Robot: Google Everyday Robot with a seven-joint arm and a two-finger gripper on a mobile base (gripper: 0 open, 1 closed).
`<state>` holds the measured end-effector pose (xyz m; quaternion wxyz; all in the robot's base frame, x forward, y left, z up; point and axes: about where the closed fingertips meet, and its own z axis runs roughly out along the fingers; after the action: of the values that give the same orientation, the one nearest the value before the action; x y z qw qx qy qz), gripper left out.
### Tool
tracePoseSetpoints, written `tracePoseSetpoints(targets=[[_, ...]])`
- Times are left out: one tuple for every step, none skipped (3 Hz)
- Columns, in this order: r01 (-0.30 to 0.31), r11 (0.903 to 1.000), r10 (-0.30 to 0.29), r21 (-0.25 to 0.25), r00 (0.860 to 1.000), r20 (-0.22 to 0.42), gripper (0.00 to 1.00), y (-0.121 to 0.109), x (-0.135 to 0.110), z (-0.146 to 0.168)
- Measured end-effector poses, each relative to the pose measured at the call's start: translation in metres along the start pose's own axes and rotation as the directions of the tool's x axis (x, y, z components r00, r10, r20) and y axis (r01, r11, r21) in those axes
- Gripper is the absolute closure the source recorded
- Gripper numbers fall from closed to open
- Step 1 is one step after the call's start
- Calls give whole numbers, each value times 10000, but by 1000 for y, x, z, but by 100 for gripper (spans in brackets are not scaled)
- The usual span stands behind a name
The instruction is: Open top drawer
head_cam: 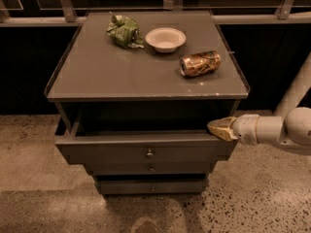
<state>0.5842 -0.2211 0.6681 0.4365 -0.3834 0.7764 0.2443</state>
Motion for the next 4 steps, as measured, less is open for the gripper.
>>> tracePoseSetpoints(targets=[[-2,10000,2,-1,10000,0,100,0,-3,-2],[-197,9996,194,-201,9997,-158,100,13,0,0],[-402,9983,389,-419,9987,-326,100,27,3,0],[-1056,9902,1009,-913,9934,-545,100,78,-15,-18]])
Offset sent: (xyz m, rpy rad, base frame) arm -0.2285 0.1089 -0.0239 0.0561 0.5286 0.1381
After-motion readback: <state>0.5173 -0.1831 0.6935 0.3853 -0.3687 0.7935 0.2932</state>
